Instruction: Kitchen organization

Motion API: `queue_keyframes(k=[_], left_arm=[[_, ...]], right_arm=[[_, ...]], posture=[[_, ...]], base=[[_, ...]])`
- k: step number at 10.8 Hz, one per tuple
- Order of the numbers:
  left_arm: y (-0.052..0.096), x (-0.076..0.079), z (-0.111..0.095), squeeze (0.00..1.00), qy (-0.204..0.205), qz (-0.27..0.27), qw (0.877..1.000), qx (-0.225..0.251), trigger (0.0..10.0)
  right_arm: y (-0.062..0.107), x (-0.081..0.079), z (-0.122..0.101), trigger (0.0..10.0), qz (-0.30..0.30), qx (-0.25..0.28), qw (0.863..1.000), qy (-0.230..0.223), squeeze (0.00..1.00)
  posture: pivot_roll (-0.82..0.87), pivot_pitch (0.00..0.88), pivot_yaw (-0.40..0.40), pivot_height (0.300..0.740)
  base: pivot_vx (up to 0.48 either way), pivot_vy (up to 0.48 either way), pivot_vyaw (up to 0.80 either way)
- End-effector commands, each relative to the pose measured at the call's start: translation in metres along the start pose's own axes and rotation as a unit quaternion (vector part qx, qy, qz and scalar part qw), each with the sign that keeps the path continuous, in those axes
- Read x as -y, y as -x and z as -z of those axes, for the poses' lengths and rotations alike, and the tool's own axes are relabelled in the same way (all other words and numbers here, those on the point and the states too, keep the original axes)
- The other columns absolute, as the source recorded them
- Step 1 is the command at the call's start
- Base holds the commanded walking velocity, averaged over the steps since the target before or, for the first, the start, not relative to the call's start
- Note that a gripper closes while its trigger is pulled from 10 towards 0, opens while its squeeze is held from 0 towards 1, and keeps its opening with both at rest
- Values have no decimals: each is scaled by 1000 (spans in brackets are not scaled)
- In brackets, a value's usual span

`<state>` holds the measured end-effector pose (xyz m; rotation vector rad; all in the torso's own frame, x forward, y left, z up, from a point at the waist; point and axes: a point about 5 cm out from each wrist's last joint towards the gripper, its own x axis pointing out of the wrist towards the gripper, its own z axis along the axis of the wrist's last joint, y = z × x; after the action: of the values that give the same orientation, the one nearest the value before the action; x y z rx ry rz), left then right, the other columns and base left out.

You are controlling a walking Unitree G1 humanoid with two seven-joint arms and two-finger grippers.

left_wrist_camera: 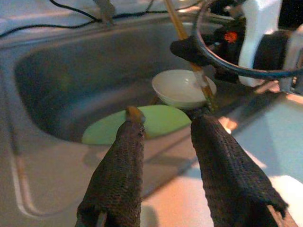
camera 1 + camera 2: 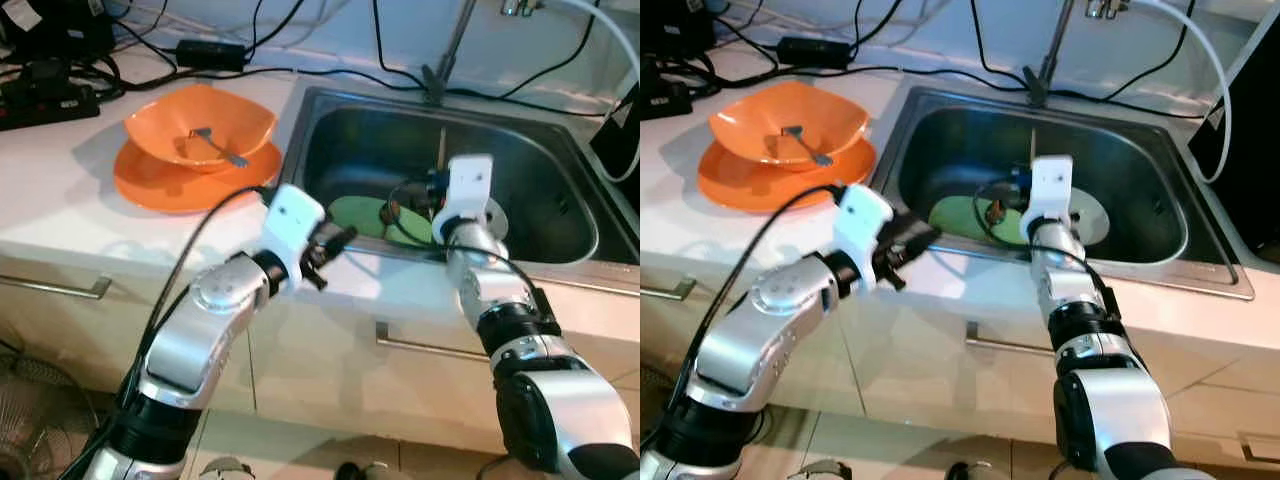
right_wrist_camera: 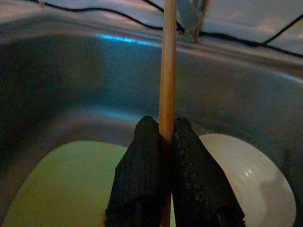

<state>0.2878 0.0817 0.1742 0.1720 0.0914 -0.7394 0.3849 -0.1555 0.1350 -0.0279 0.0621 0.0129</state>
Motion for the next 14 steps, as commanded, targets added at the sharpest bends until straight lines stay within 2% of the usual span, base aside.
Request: queue_keyframes(k=[1,3,4,5,6,8,10,11,13,14], left_arm=[[1,3,1,0,1,6,1000,-4,10000],[2,2,4,0,4,2,1000,-14,10000],[3,4,5,0,4,4,1000,-18,10000],[2,5,5,0,5,6,1000,-17,10000],[2,5,4,0,4,6,1000,-17,10000],[1,4,3,0,2,3,1000,-15,10000],[0,1,0,0,-22,-17,1000,3,10000],[-1,-1,-3,0,-24,-32,999,13,10000],[-3,-6,-5,0,-37,-55,998,22,10000],[-4,-9,-6,0,-41,-70,996,31,10000]], right_arm=[[-3,1,-5,10000,-1,6,1000,-12,0],[-3,-1,0,10000,-7,-5,1000,-17,1000],[-3,-4,2,10000,-11,-5,1000,-13,1000],[-3,-5,1,10000,-11,-3,1000,-10,227],[-3,-4,0,10000,-10,0,1000,-8,0],[-4,-2,-5,10000,-7,15,1000,-6,0],[-5,-2,-38,10000,-9,110,994,-6,0],[1,-6,-56,10000,-20,169,985,-9,0],[15,-12,-63,10000,-34,209,977,-9,0],[27,-14,-64,10000,-36,223,974,-12,0]], posture=[[35,88,-115,740],[37,92,-114,740],[36,92,-114,740],[34,91,-113,740],[33,91,-113,740],[30,88,-111,740],[23,87,-109,740],[16,87,-109,740],[3,88,-105,740],[-3,88,-102,740]], base=[[0,0,0],[0,0,0],[0,0,0],[0,0,0],[0,0,0],[0,0,0],[0,0,0],[0,0,0],[0,0,0],[0,0,0]])
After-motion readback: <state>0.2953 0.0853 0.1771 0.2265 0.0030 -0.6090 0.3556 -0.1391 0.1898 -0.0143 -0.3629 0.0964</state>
